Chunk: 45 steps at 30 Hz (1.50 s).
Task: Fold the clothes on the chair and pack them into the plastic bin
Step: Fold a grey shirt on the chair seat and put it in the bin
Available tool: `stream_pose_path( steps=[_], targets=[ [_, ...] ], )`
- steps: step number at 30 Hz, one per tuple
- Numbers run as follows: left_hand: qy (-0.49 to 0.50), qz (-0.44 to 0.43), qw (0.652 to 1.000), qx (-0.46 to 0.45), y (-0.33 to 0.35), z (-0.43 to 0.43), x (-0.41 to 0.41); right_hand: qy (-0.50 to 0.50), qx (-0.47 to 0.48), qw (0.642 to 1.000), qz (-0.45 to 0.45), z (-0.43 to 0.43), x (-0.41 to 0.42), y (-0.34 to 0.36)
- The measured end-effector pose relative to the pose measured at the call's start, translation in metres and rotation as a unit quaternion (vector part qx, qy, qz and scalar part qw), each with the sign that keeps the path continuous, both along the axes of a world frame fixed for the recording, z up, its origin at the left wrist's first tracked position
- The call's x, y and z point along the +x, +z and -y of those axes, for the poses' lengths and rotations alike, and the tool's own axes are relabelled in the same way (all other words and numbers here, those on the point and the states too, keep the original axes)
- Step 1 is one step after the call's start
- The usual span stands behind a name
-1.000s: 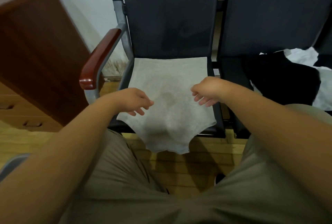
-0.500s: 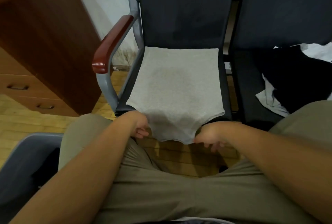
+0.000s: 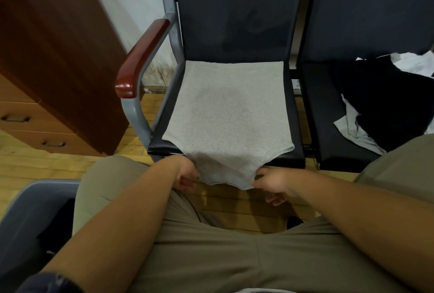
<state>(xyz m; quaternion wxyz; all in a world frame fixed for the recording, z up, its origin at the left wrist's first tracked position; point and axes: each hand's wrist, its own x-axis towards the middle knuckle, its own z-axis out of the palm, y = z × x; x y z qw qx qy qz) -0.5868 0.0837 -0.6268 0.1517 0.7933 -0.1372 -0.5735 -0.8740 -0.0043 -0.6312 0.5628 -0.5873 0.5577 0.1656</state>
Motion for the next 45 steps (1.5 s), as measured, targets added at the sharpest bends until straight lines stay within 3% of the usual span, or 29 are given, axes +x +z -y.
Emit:
stream_pose_path(
  steps=[8, 22, 26, 32, 36, 41, 45],
  targets=[
    [0.001, -0.001, 1.000, 0.006, -0.006, 0.008, 0.000, -0.079, 0.010, 0.997, 0.023, 0.002, 0.000, -0.011],
    [-0.066, 0.025, 0.997, 0.031, -0.015, 0.013, 0.002, -0.056, 0.005, 0.998, 0.012, 0.001, 0.008, -0.012],
    [-0.096, 0.051, 0.993, 0.039, -0.017, 0.009, 0.003, -0.050, -0.002, 0.999, 0.007, 0.001, 0.005, -0.013],
    [-0.066, 0.073, 0.995, 0.023, -0.009, 0.006, -0.004, -0.039, -0.013, 0.999, -0.009, -0.003, 0.008, -0.005],
    [-0.132, 0.135, 0.981, 0.047, 0.000, 0.007, -0.008, -0.072, -0.023, 0.997, -0.005, -0.007, 0.007, 0.003],
    [-0.205, 0.244, 0.948, -0.005, 0.032, 0.007, -0.011, -0.082, -0.069, 0.994, 0.025, -0.006, 0.010, 0.030],
    [-0.141, 0.228, 0.958, -0.102, 0.064, 0.011, -0.006, -0.090, -0.149, 0.983, 0.053, 0.007, 0.013, 0.065]
  ],
)
